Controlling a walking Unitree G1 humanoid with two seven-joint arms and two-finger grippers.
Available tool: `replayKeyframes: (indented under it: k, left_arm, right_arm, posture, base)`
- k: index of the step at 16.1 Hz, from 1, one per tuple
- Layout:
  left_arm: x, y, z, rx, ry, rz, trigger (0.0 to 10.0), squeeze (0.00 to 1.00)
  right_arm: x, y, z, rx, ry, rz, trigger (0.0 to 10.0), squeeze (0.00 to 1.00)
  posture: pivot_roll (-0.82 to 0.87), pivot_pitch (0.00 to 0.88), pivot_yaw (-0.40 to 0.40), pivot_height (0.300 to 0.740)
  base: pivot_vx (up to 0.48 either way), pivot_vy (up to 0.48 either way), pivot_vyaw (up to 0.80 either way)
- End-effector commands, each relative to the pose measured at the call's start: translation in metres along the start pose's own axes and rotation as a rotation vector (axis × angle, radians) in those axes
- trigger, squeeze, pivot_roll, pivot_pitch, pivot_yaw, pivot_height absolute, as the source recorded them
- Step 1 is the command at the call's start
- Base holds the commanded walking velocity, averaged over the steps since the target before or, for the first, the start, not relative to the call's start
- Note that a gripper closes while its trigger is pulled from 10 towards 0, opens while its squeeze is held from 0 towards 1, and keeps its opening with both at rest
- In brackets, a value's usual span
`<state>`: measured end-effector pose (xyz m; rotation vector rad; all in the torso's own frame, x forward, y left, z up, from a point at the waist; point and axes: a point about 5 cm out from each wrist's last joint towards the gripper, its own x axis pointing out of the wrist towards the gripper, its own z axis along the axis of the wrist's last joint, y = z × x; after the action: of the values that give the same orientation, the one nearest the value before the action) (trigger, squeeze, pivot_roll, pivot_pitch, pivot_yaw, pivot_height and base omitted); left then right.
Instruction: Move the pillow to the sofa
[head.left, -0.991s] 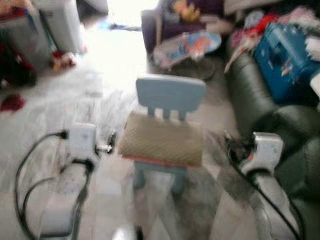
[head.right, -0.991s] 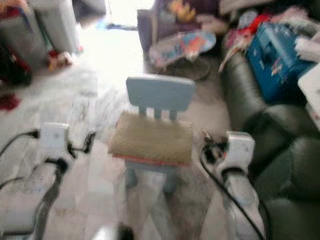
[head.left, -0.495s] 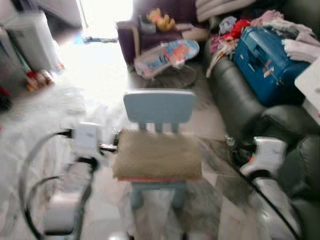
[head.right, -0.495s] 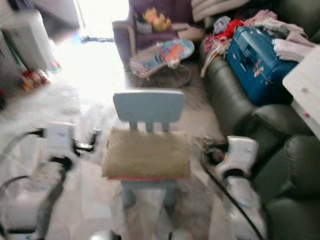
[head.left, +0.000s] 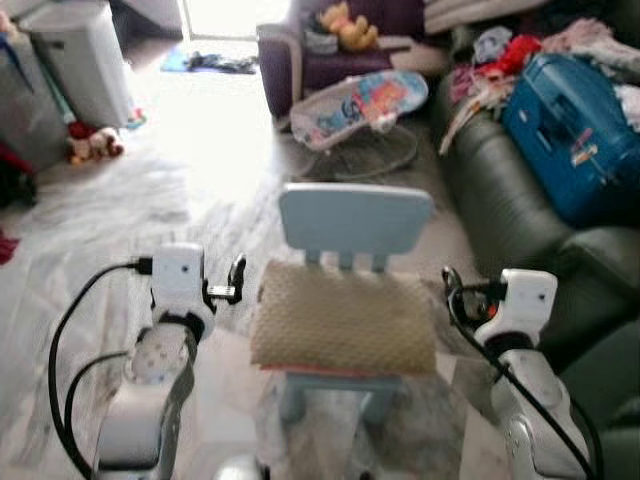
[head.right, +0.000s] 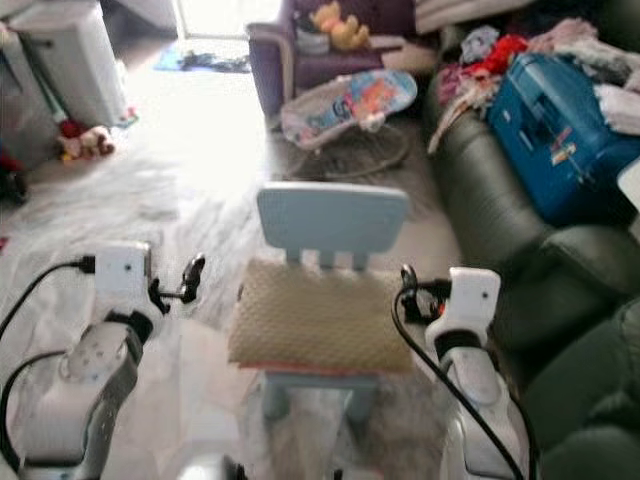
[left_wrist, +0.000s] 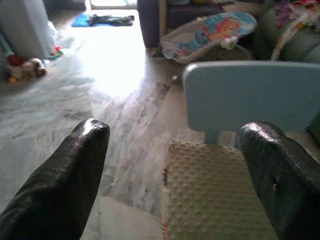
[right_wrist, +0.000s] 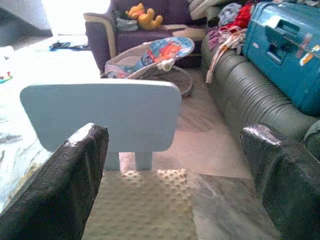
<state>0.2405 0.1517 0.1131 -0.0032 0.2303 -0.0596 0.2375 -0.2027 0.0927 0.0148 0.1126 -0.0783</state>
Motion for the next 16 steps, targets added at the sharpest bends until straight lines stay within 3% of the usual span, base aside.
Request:
replayKeyframes:
  k: [1, 3, 4, 5, 8, 12, 16]
  left_arm:
    - [-0.002, -0.007, 0.005, 0.013, -0.033, 0.000, 10.0, 0.00]
    - [-0.003, -0.006, 0.002, 0.026, -0.037, 0.058, 10.0, 0.00]
    - [-0.003, -0.007, 0.001, -0.008, -0.036, 0.053, 10.0, 0.00]
    - [-0.002, -0.009, 0.002, -0.039, -0.041, 0.044, 10.0, 0.00]
    - [-0.002, -0.011, 0.005, -0.020, -0.053, 0.046, 10.0, 0.00]
    - [-0.005, 0.002, -0.003, 0.038, -0.007, 0.046, 10.0, 0.00]
    - [0.010, -0.005, 0.006, 0.055, -0.028, -0.016, 10.0, 0.00]
  right_arm:
    - [-0.003, -0.006, -0.005, -0.006, 0.026, -0.008, 10.0, 0.00]
    - [0.001, 0.001, -0.001, -0.020, 0.025, 0.045, 10.0, 0.00]
    - [0.005, 0.005, 0.001, -0.019, 0.018, 0.065, 10.0, 0.00]
    - [0.013, 0.010, 0.004, -0.016, 0.007, 0.080, 10.0, 0.00]
    - [0.021, 0.015, 0.008, -0.002, -0.014, 0.082, 10.0, 0.00]
    - [0.012, 0.016, -0.002, 0.026, -0.002, 0.038, 10.0, 0.00]
    - [0.006, 0.015, -0.006, 0.051, -0.009, -0.015, 10.0, 0.00]
  posture:
    - [-0.01, 0.026, -0.058, 0.740]
    - [0.00, 0.009, -0.093, 0.740]
    - [0.00, 0.000, -0.104, 0.740]
    - [0.01, 0.000, -0.101, 0.740]
    - [0.03, 0.000, -0.083, 0.740]
    - [0.03, 0.011, -0.024, 0.740]
    - [0.00, 0.001, 0.026, 0.740]
  base:
    - [0.000, 0.000, -0.80]
    - [0.000, 0.000, 0.00]
    - [0.000, 0.000, 0.00]
    - [0.000, 0.000, 0.00]
    - [0.000, 0.000, 0.00]
    - [0.000, 0.000, 0.00]
    - [0.000, 0.000, 0.00]
